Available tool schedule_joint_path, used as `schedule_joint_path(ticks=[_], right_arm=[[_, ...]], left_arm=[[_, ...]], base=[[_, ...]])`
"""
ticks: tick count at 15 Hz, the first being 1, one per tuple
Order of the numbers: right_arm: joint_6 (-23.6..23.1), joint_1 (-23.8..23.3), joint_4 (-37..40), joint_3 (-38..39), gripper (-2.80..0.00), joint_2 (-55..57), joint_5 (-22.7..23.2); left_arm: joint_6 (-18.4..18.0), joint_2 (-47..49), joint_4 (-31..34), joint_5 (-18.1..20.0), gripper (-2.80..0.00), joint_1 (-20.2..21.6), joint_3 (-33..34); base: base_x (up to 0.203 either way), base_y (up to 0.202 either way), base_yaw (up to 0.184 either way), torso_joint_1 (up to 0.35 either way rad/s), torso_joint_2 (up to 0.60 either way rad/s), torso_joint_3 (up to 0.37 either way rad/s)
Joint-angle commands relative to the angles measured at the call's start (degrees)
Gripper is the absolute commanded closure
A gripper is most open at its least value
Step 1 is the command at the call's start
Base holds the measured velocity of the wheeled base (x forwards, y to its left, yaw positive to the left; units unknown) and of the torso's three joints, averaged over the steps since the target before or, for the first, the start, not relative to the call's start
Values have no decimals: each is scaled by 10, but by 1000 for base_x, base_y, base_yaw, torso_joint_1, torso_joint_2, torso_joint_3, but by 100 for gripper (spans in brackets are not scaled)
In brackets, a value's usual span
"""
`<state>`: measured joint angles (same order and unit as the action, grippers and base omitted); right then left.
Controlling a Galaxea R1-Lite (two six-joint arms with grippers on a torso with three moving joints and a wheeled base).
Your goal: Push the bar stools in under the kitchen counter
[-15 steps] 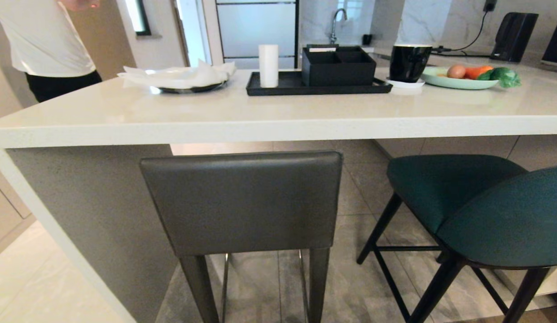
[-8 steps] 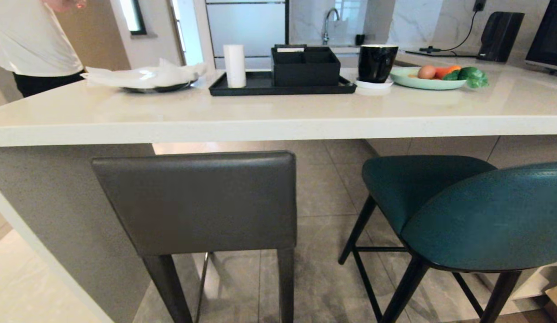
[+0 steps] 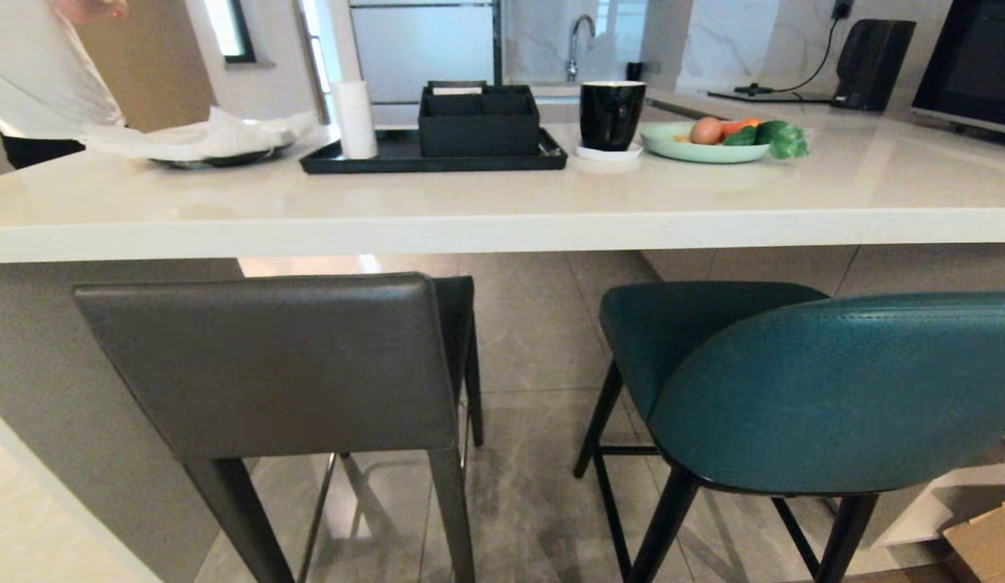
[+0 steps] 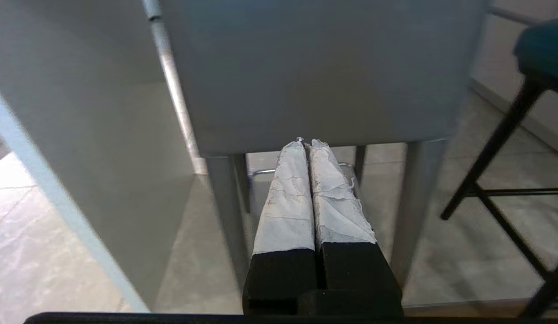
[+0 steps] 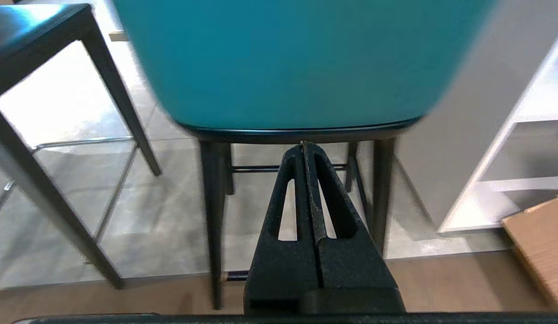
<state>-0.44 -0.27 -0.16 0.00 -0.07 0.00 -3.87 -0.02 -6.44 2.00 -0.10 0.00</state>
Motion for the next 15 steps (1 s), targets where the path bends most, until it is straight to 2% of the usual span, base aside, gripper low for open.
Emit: schedule_joint_path(ticks=[1,6,11,15], right_arm=[[-1,0,0,1,0,1,0],[3,0,0,1,0,1,0],[3,0,0,1,0,1,-1],[3,0,0,1,0,1,-1]], left_arm=[[1,1,-1,0,0,0,23],[9,1,-1,0,0,0,23],[10,1,-1,0,0,-1,23],[10,1,-1,0,0,0,23]], base=[[0,-197,0,-3,5,0],[0,-149,-2,1,2,2],[0,0,0,22,-93,-96],[0,0,0,149,-468,-282]])
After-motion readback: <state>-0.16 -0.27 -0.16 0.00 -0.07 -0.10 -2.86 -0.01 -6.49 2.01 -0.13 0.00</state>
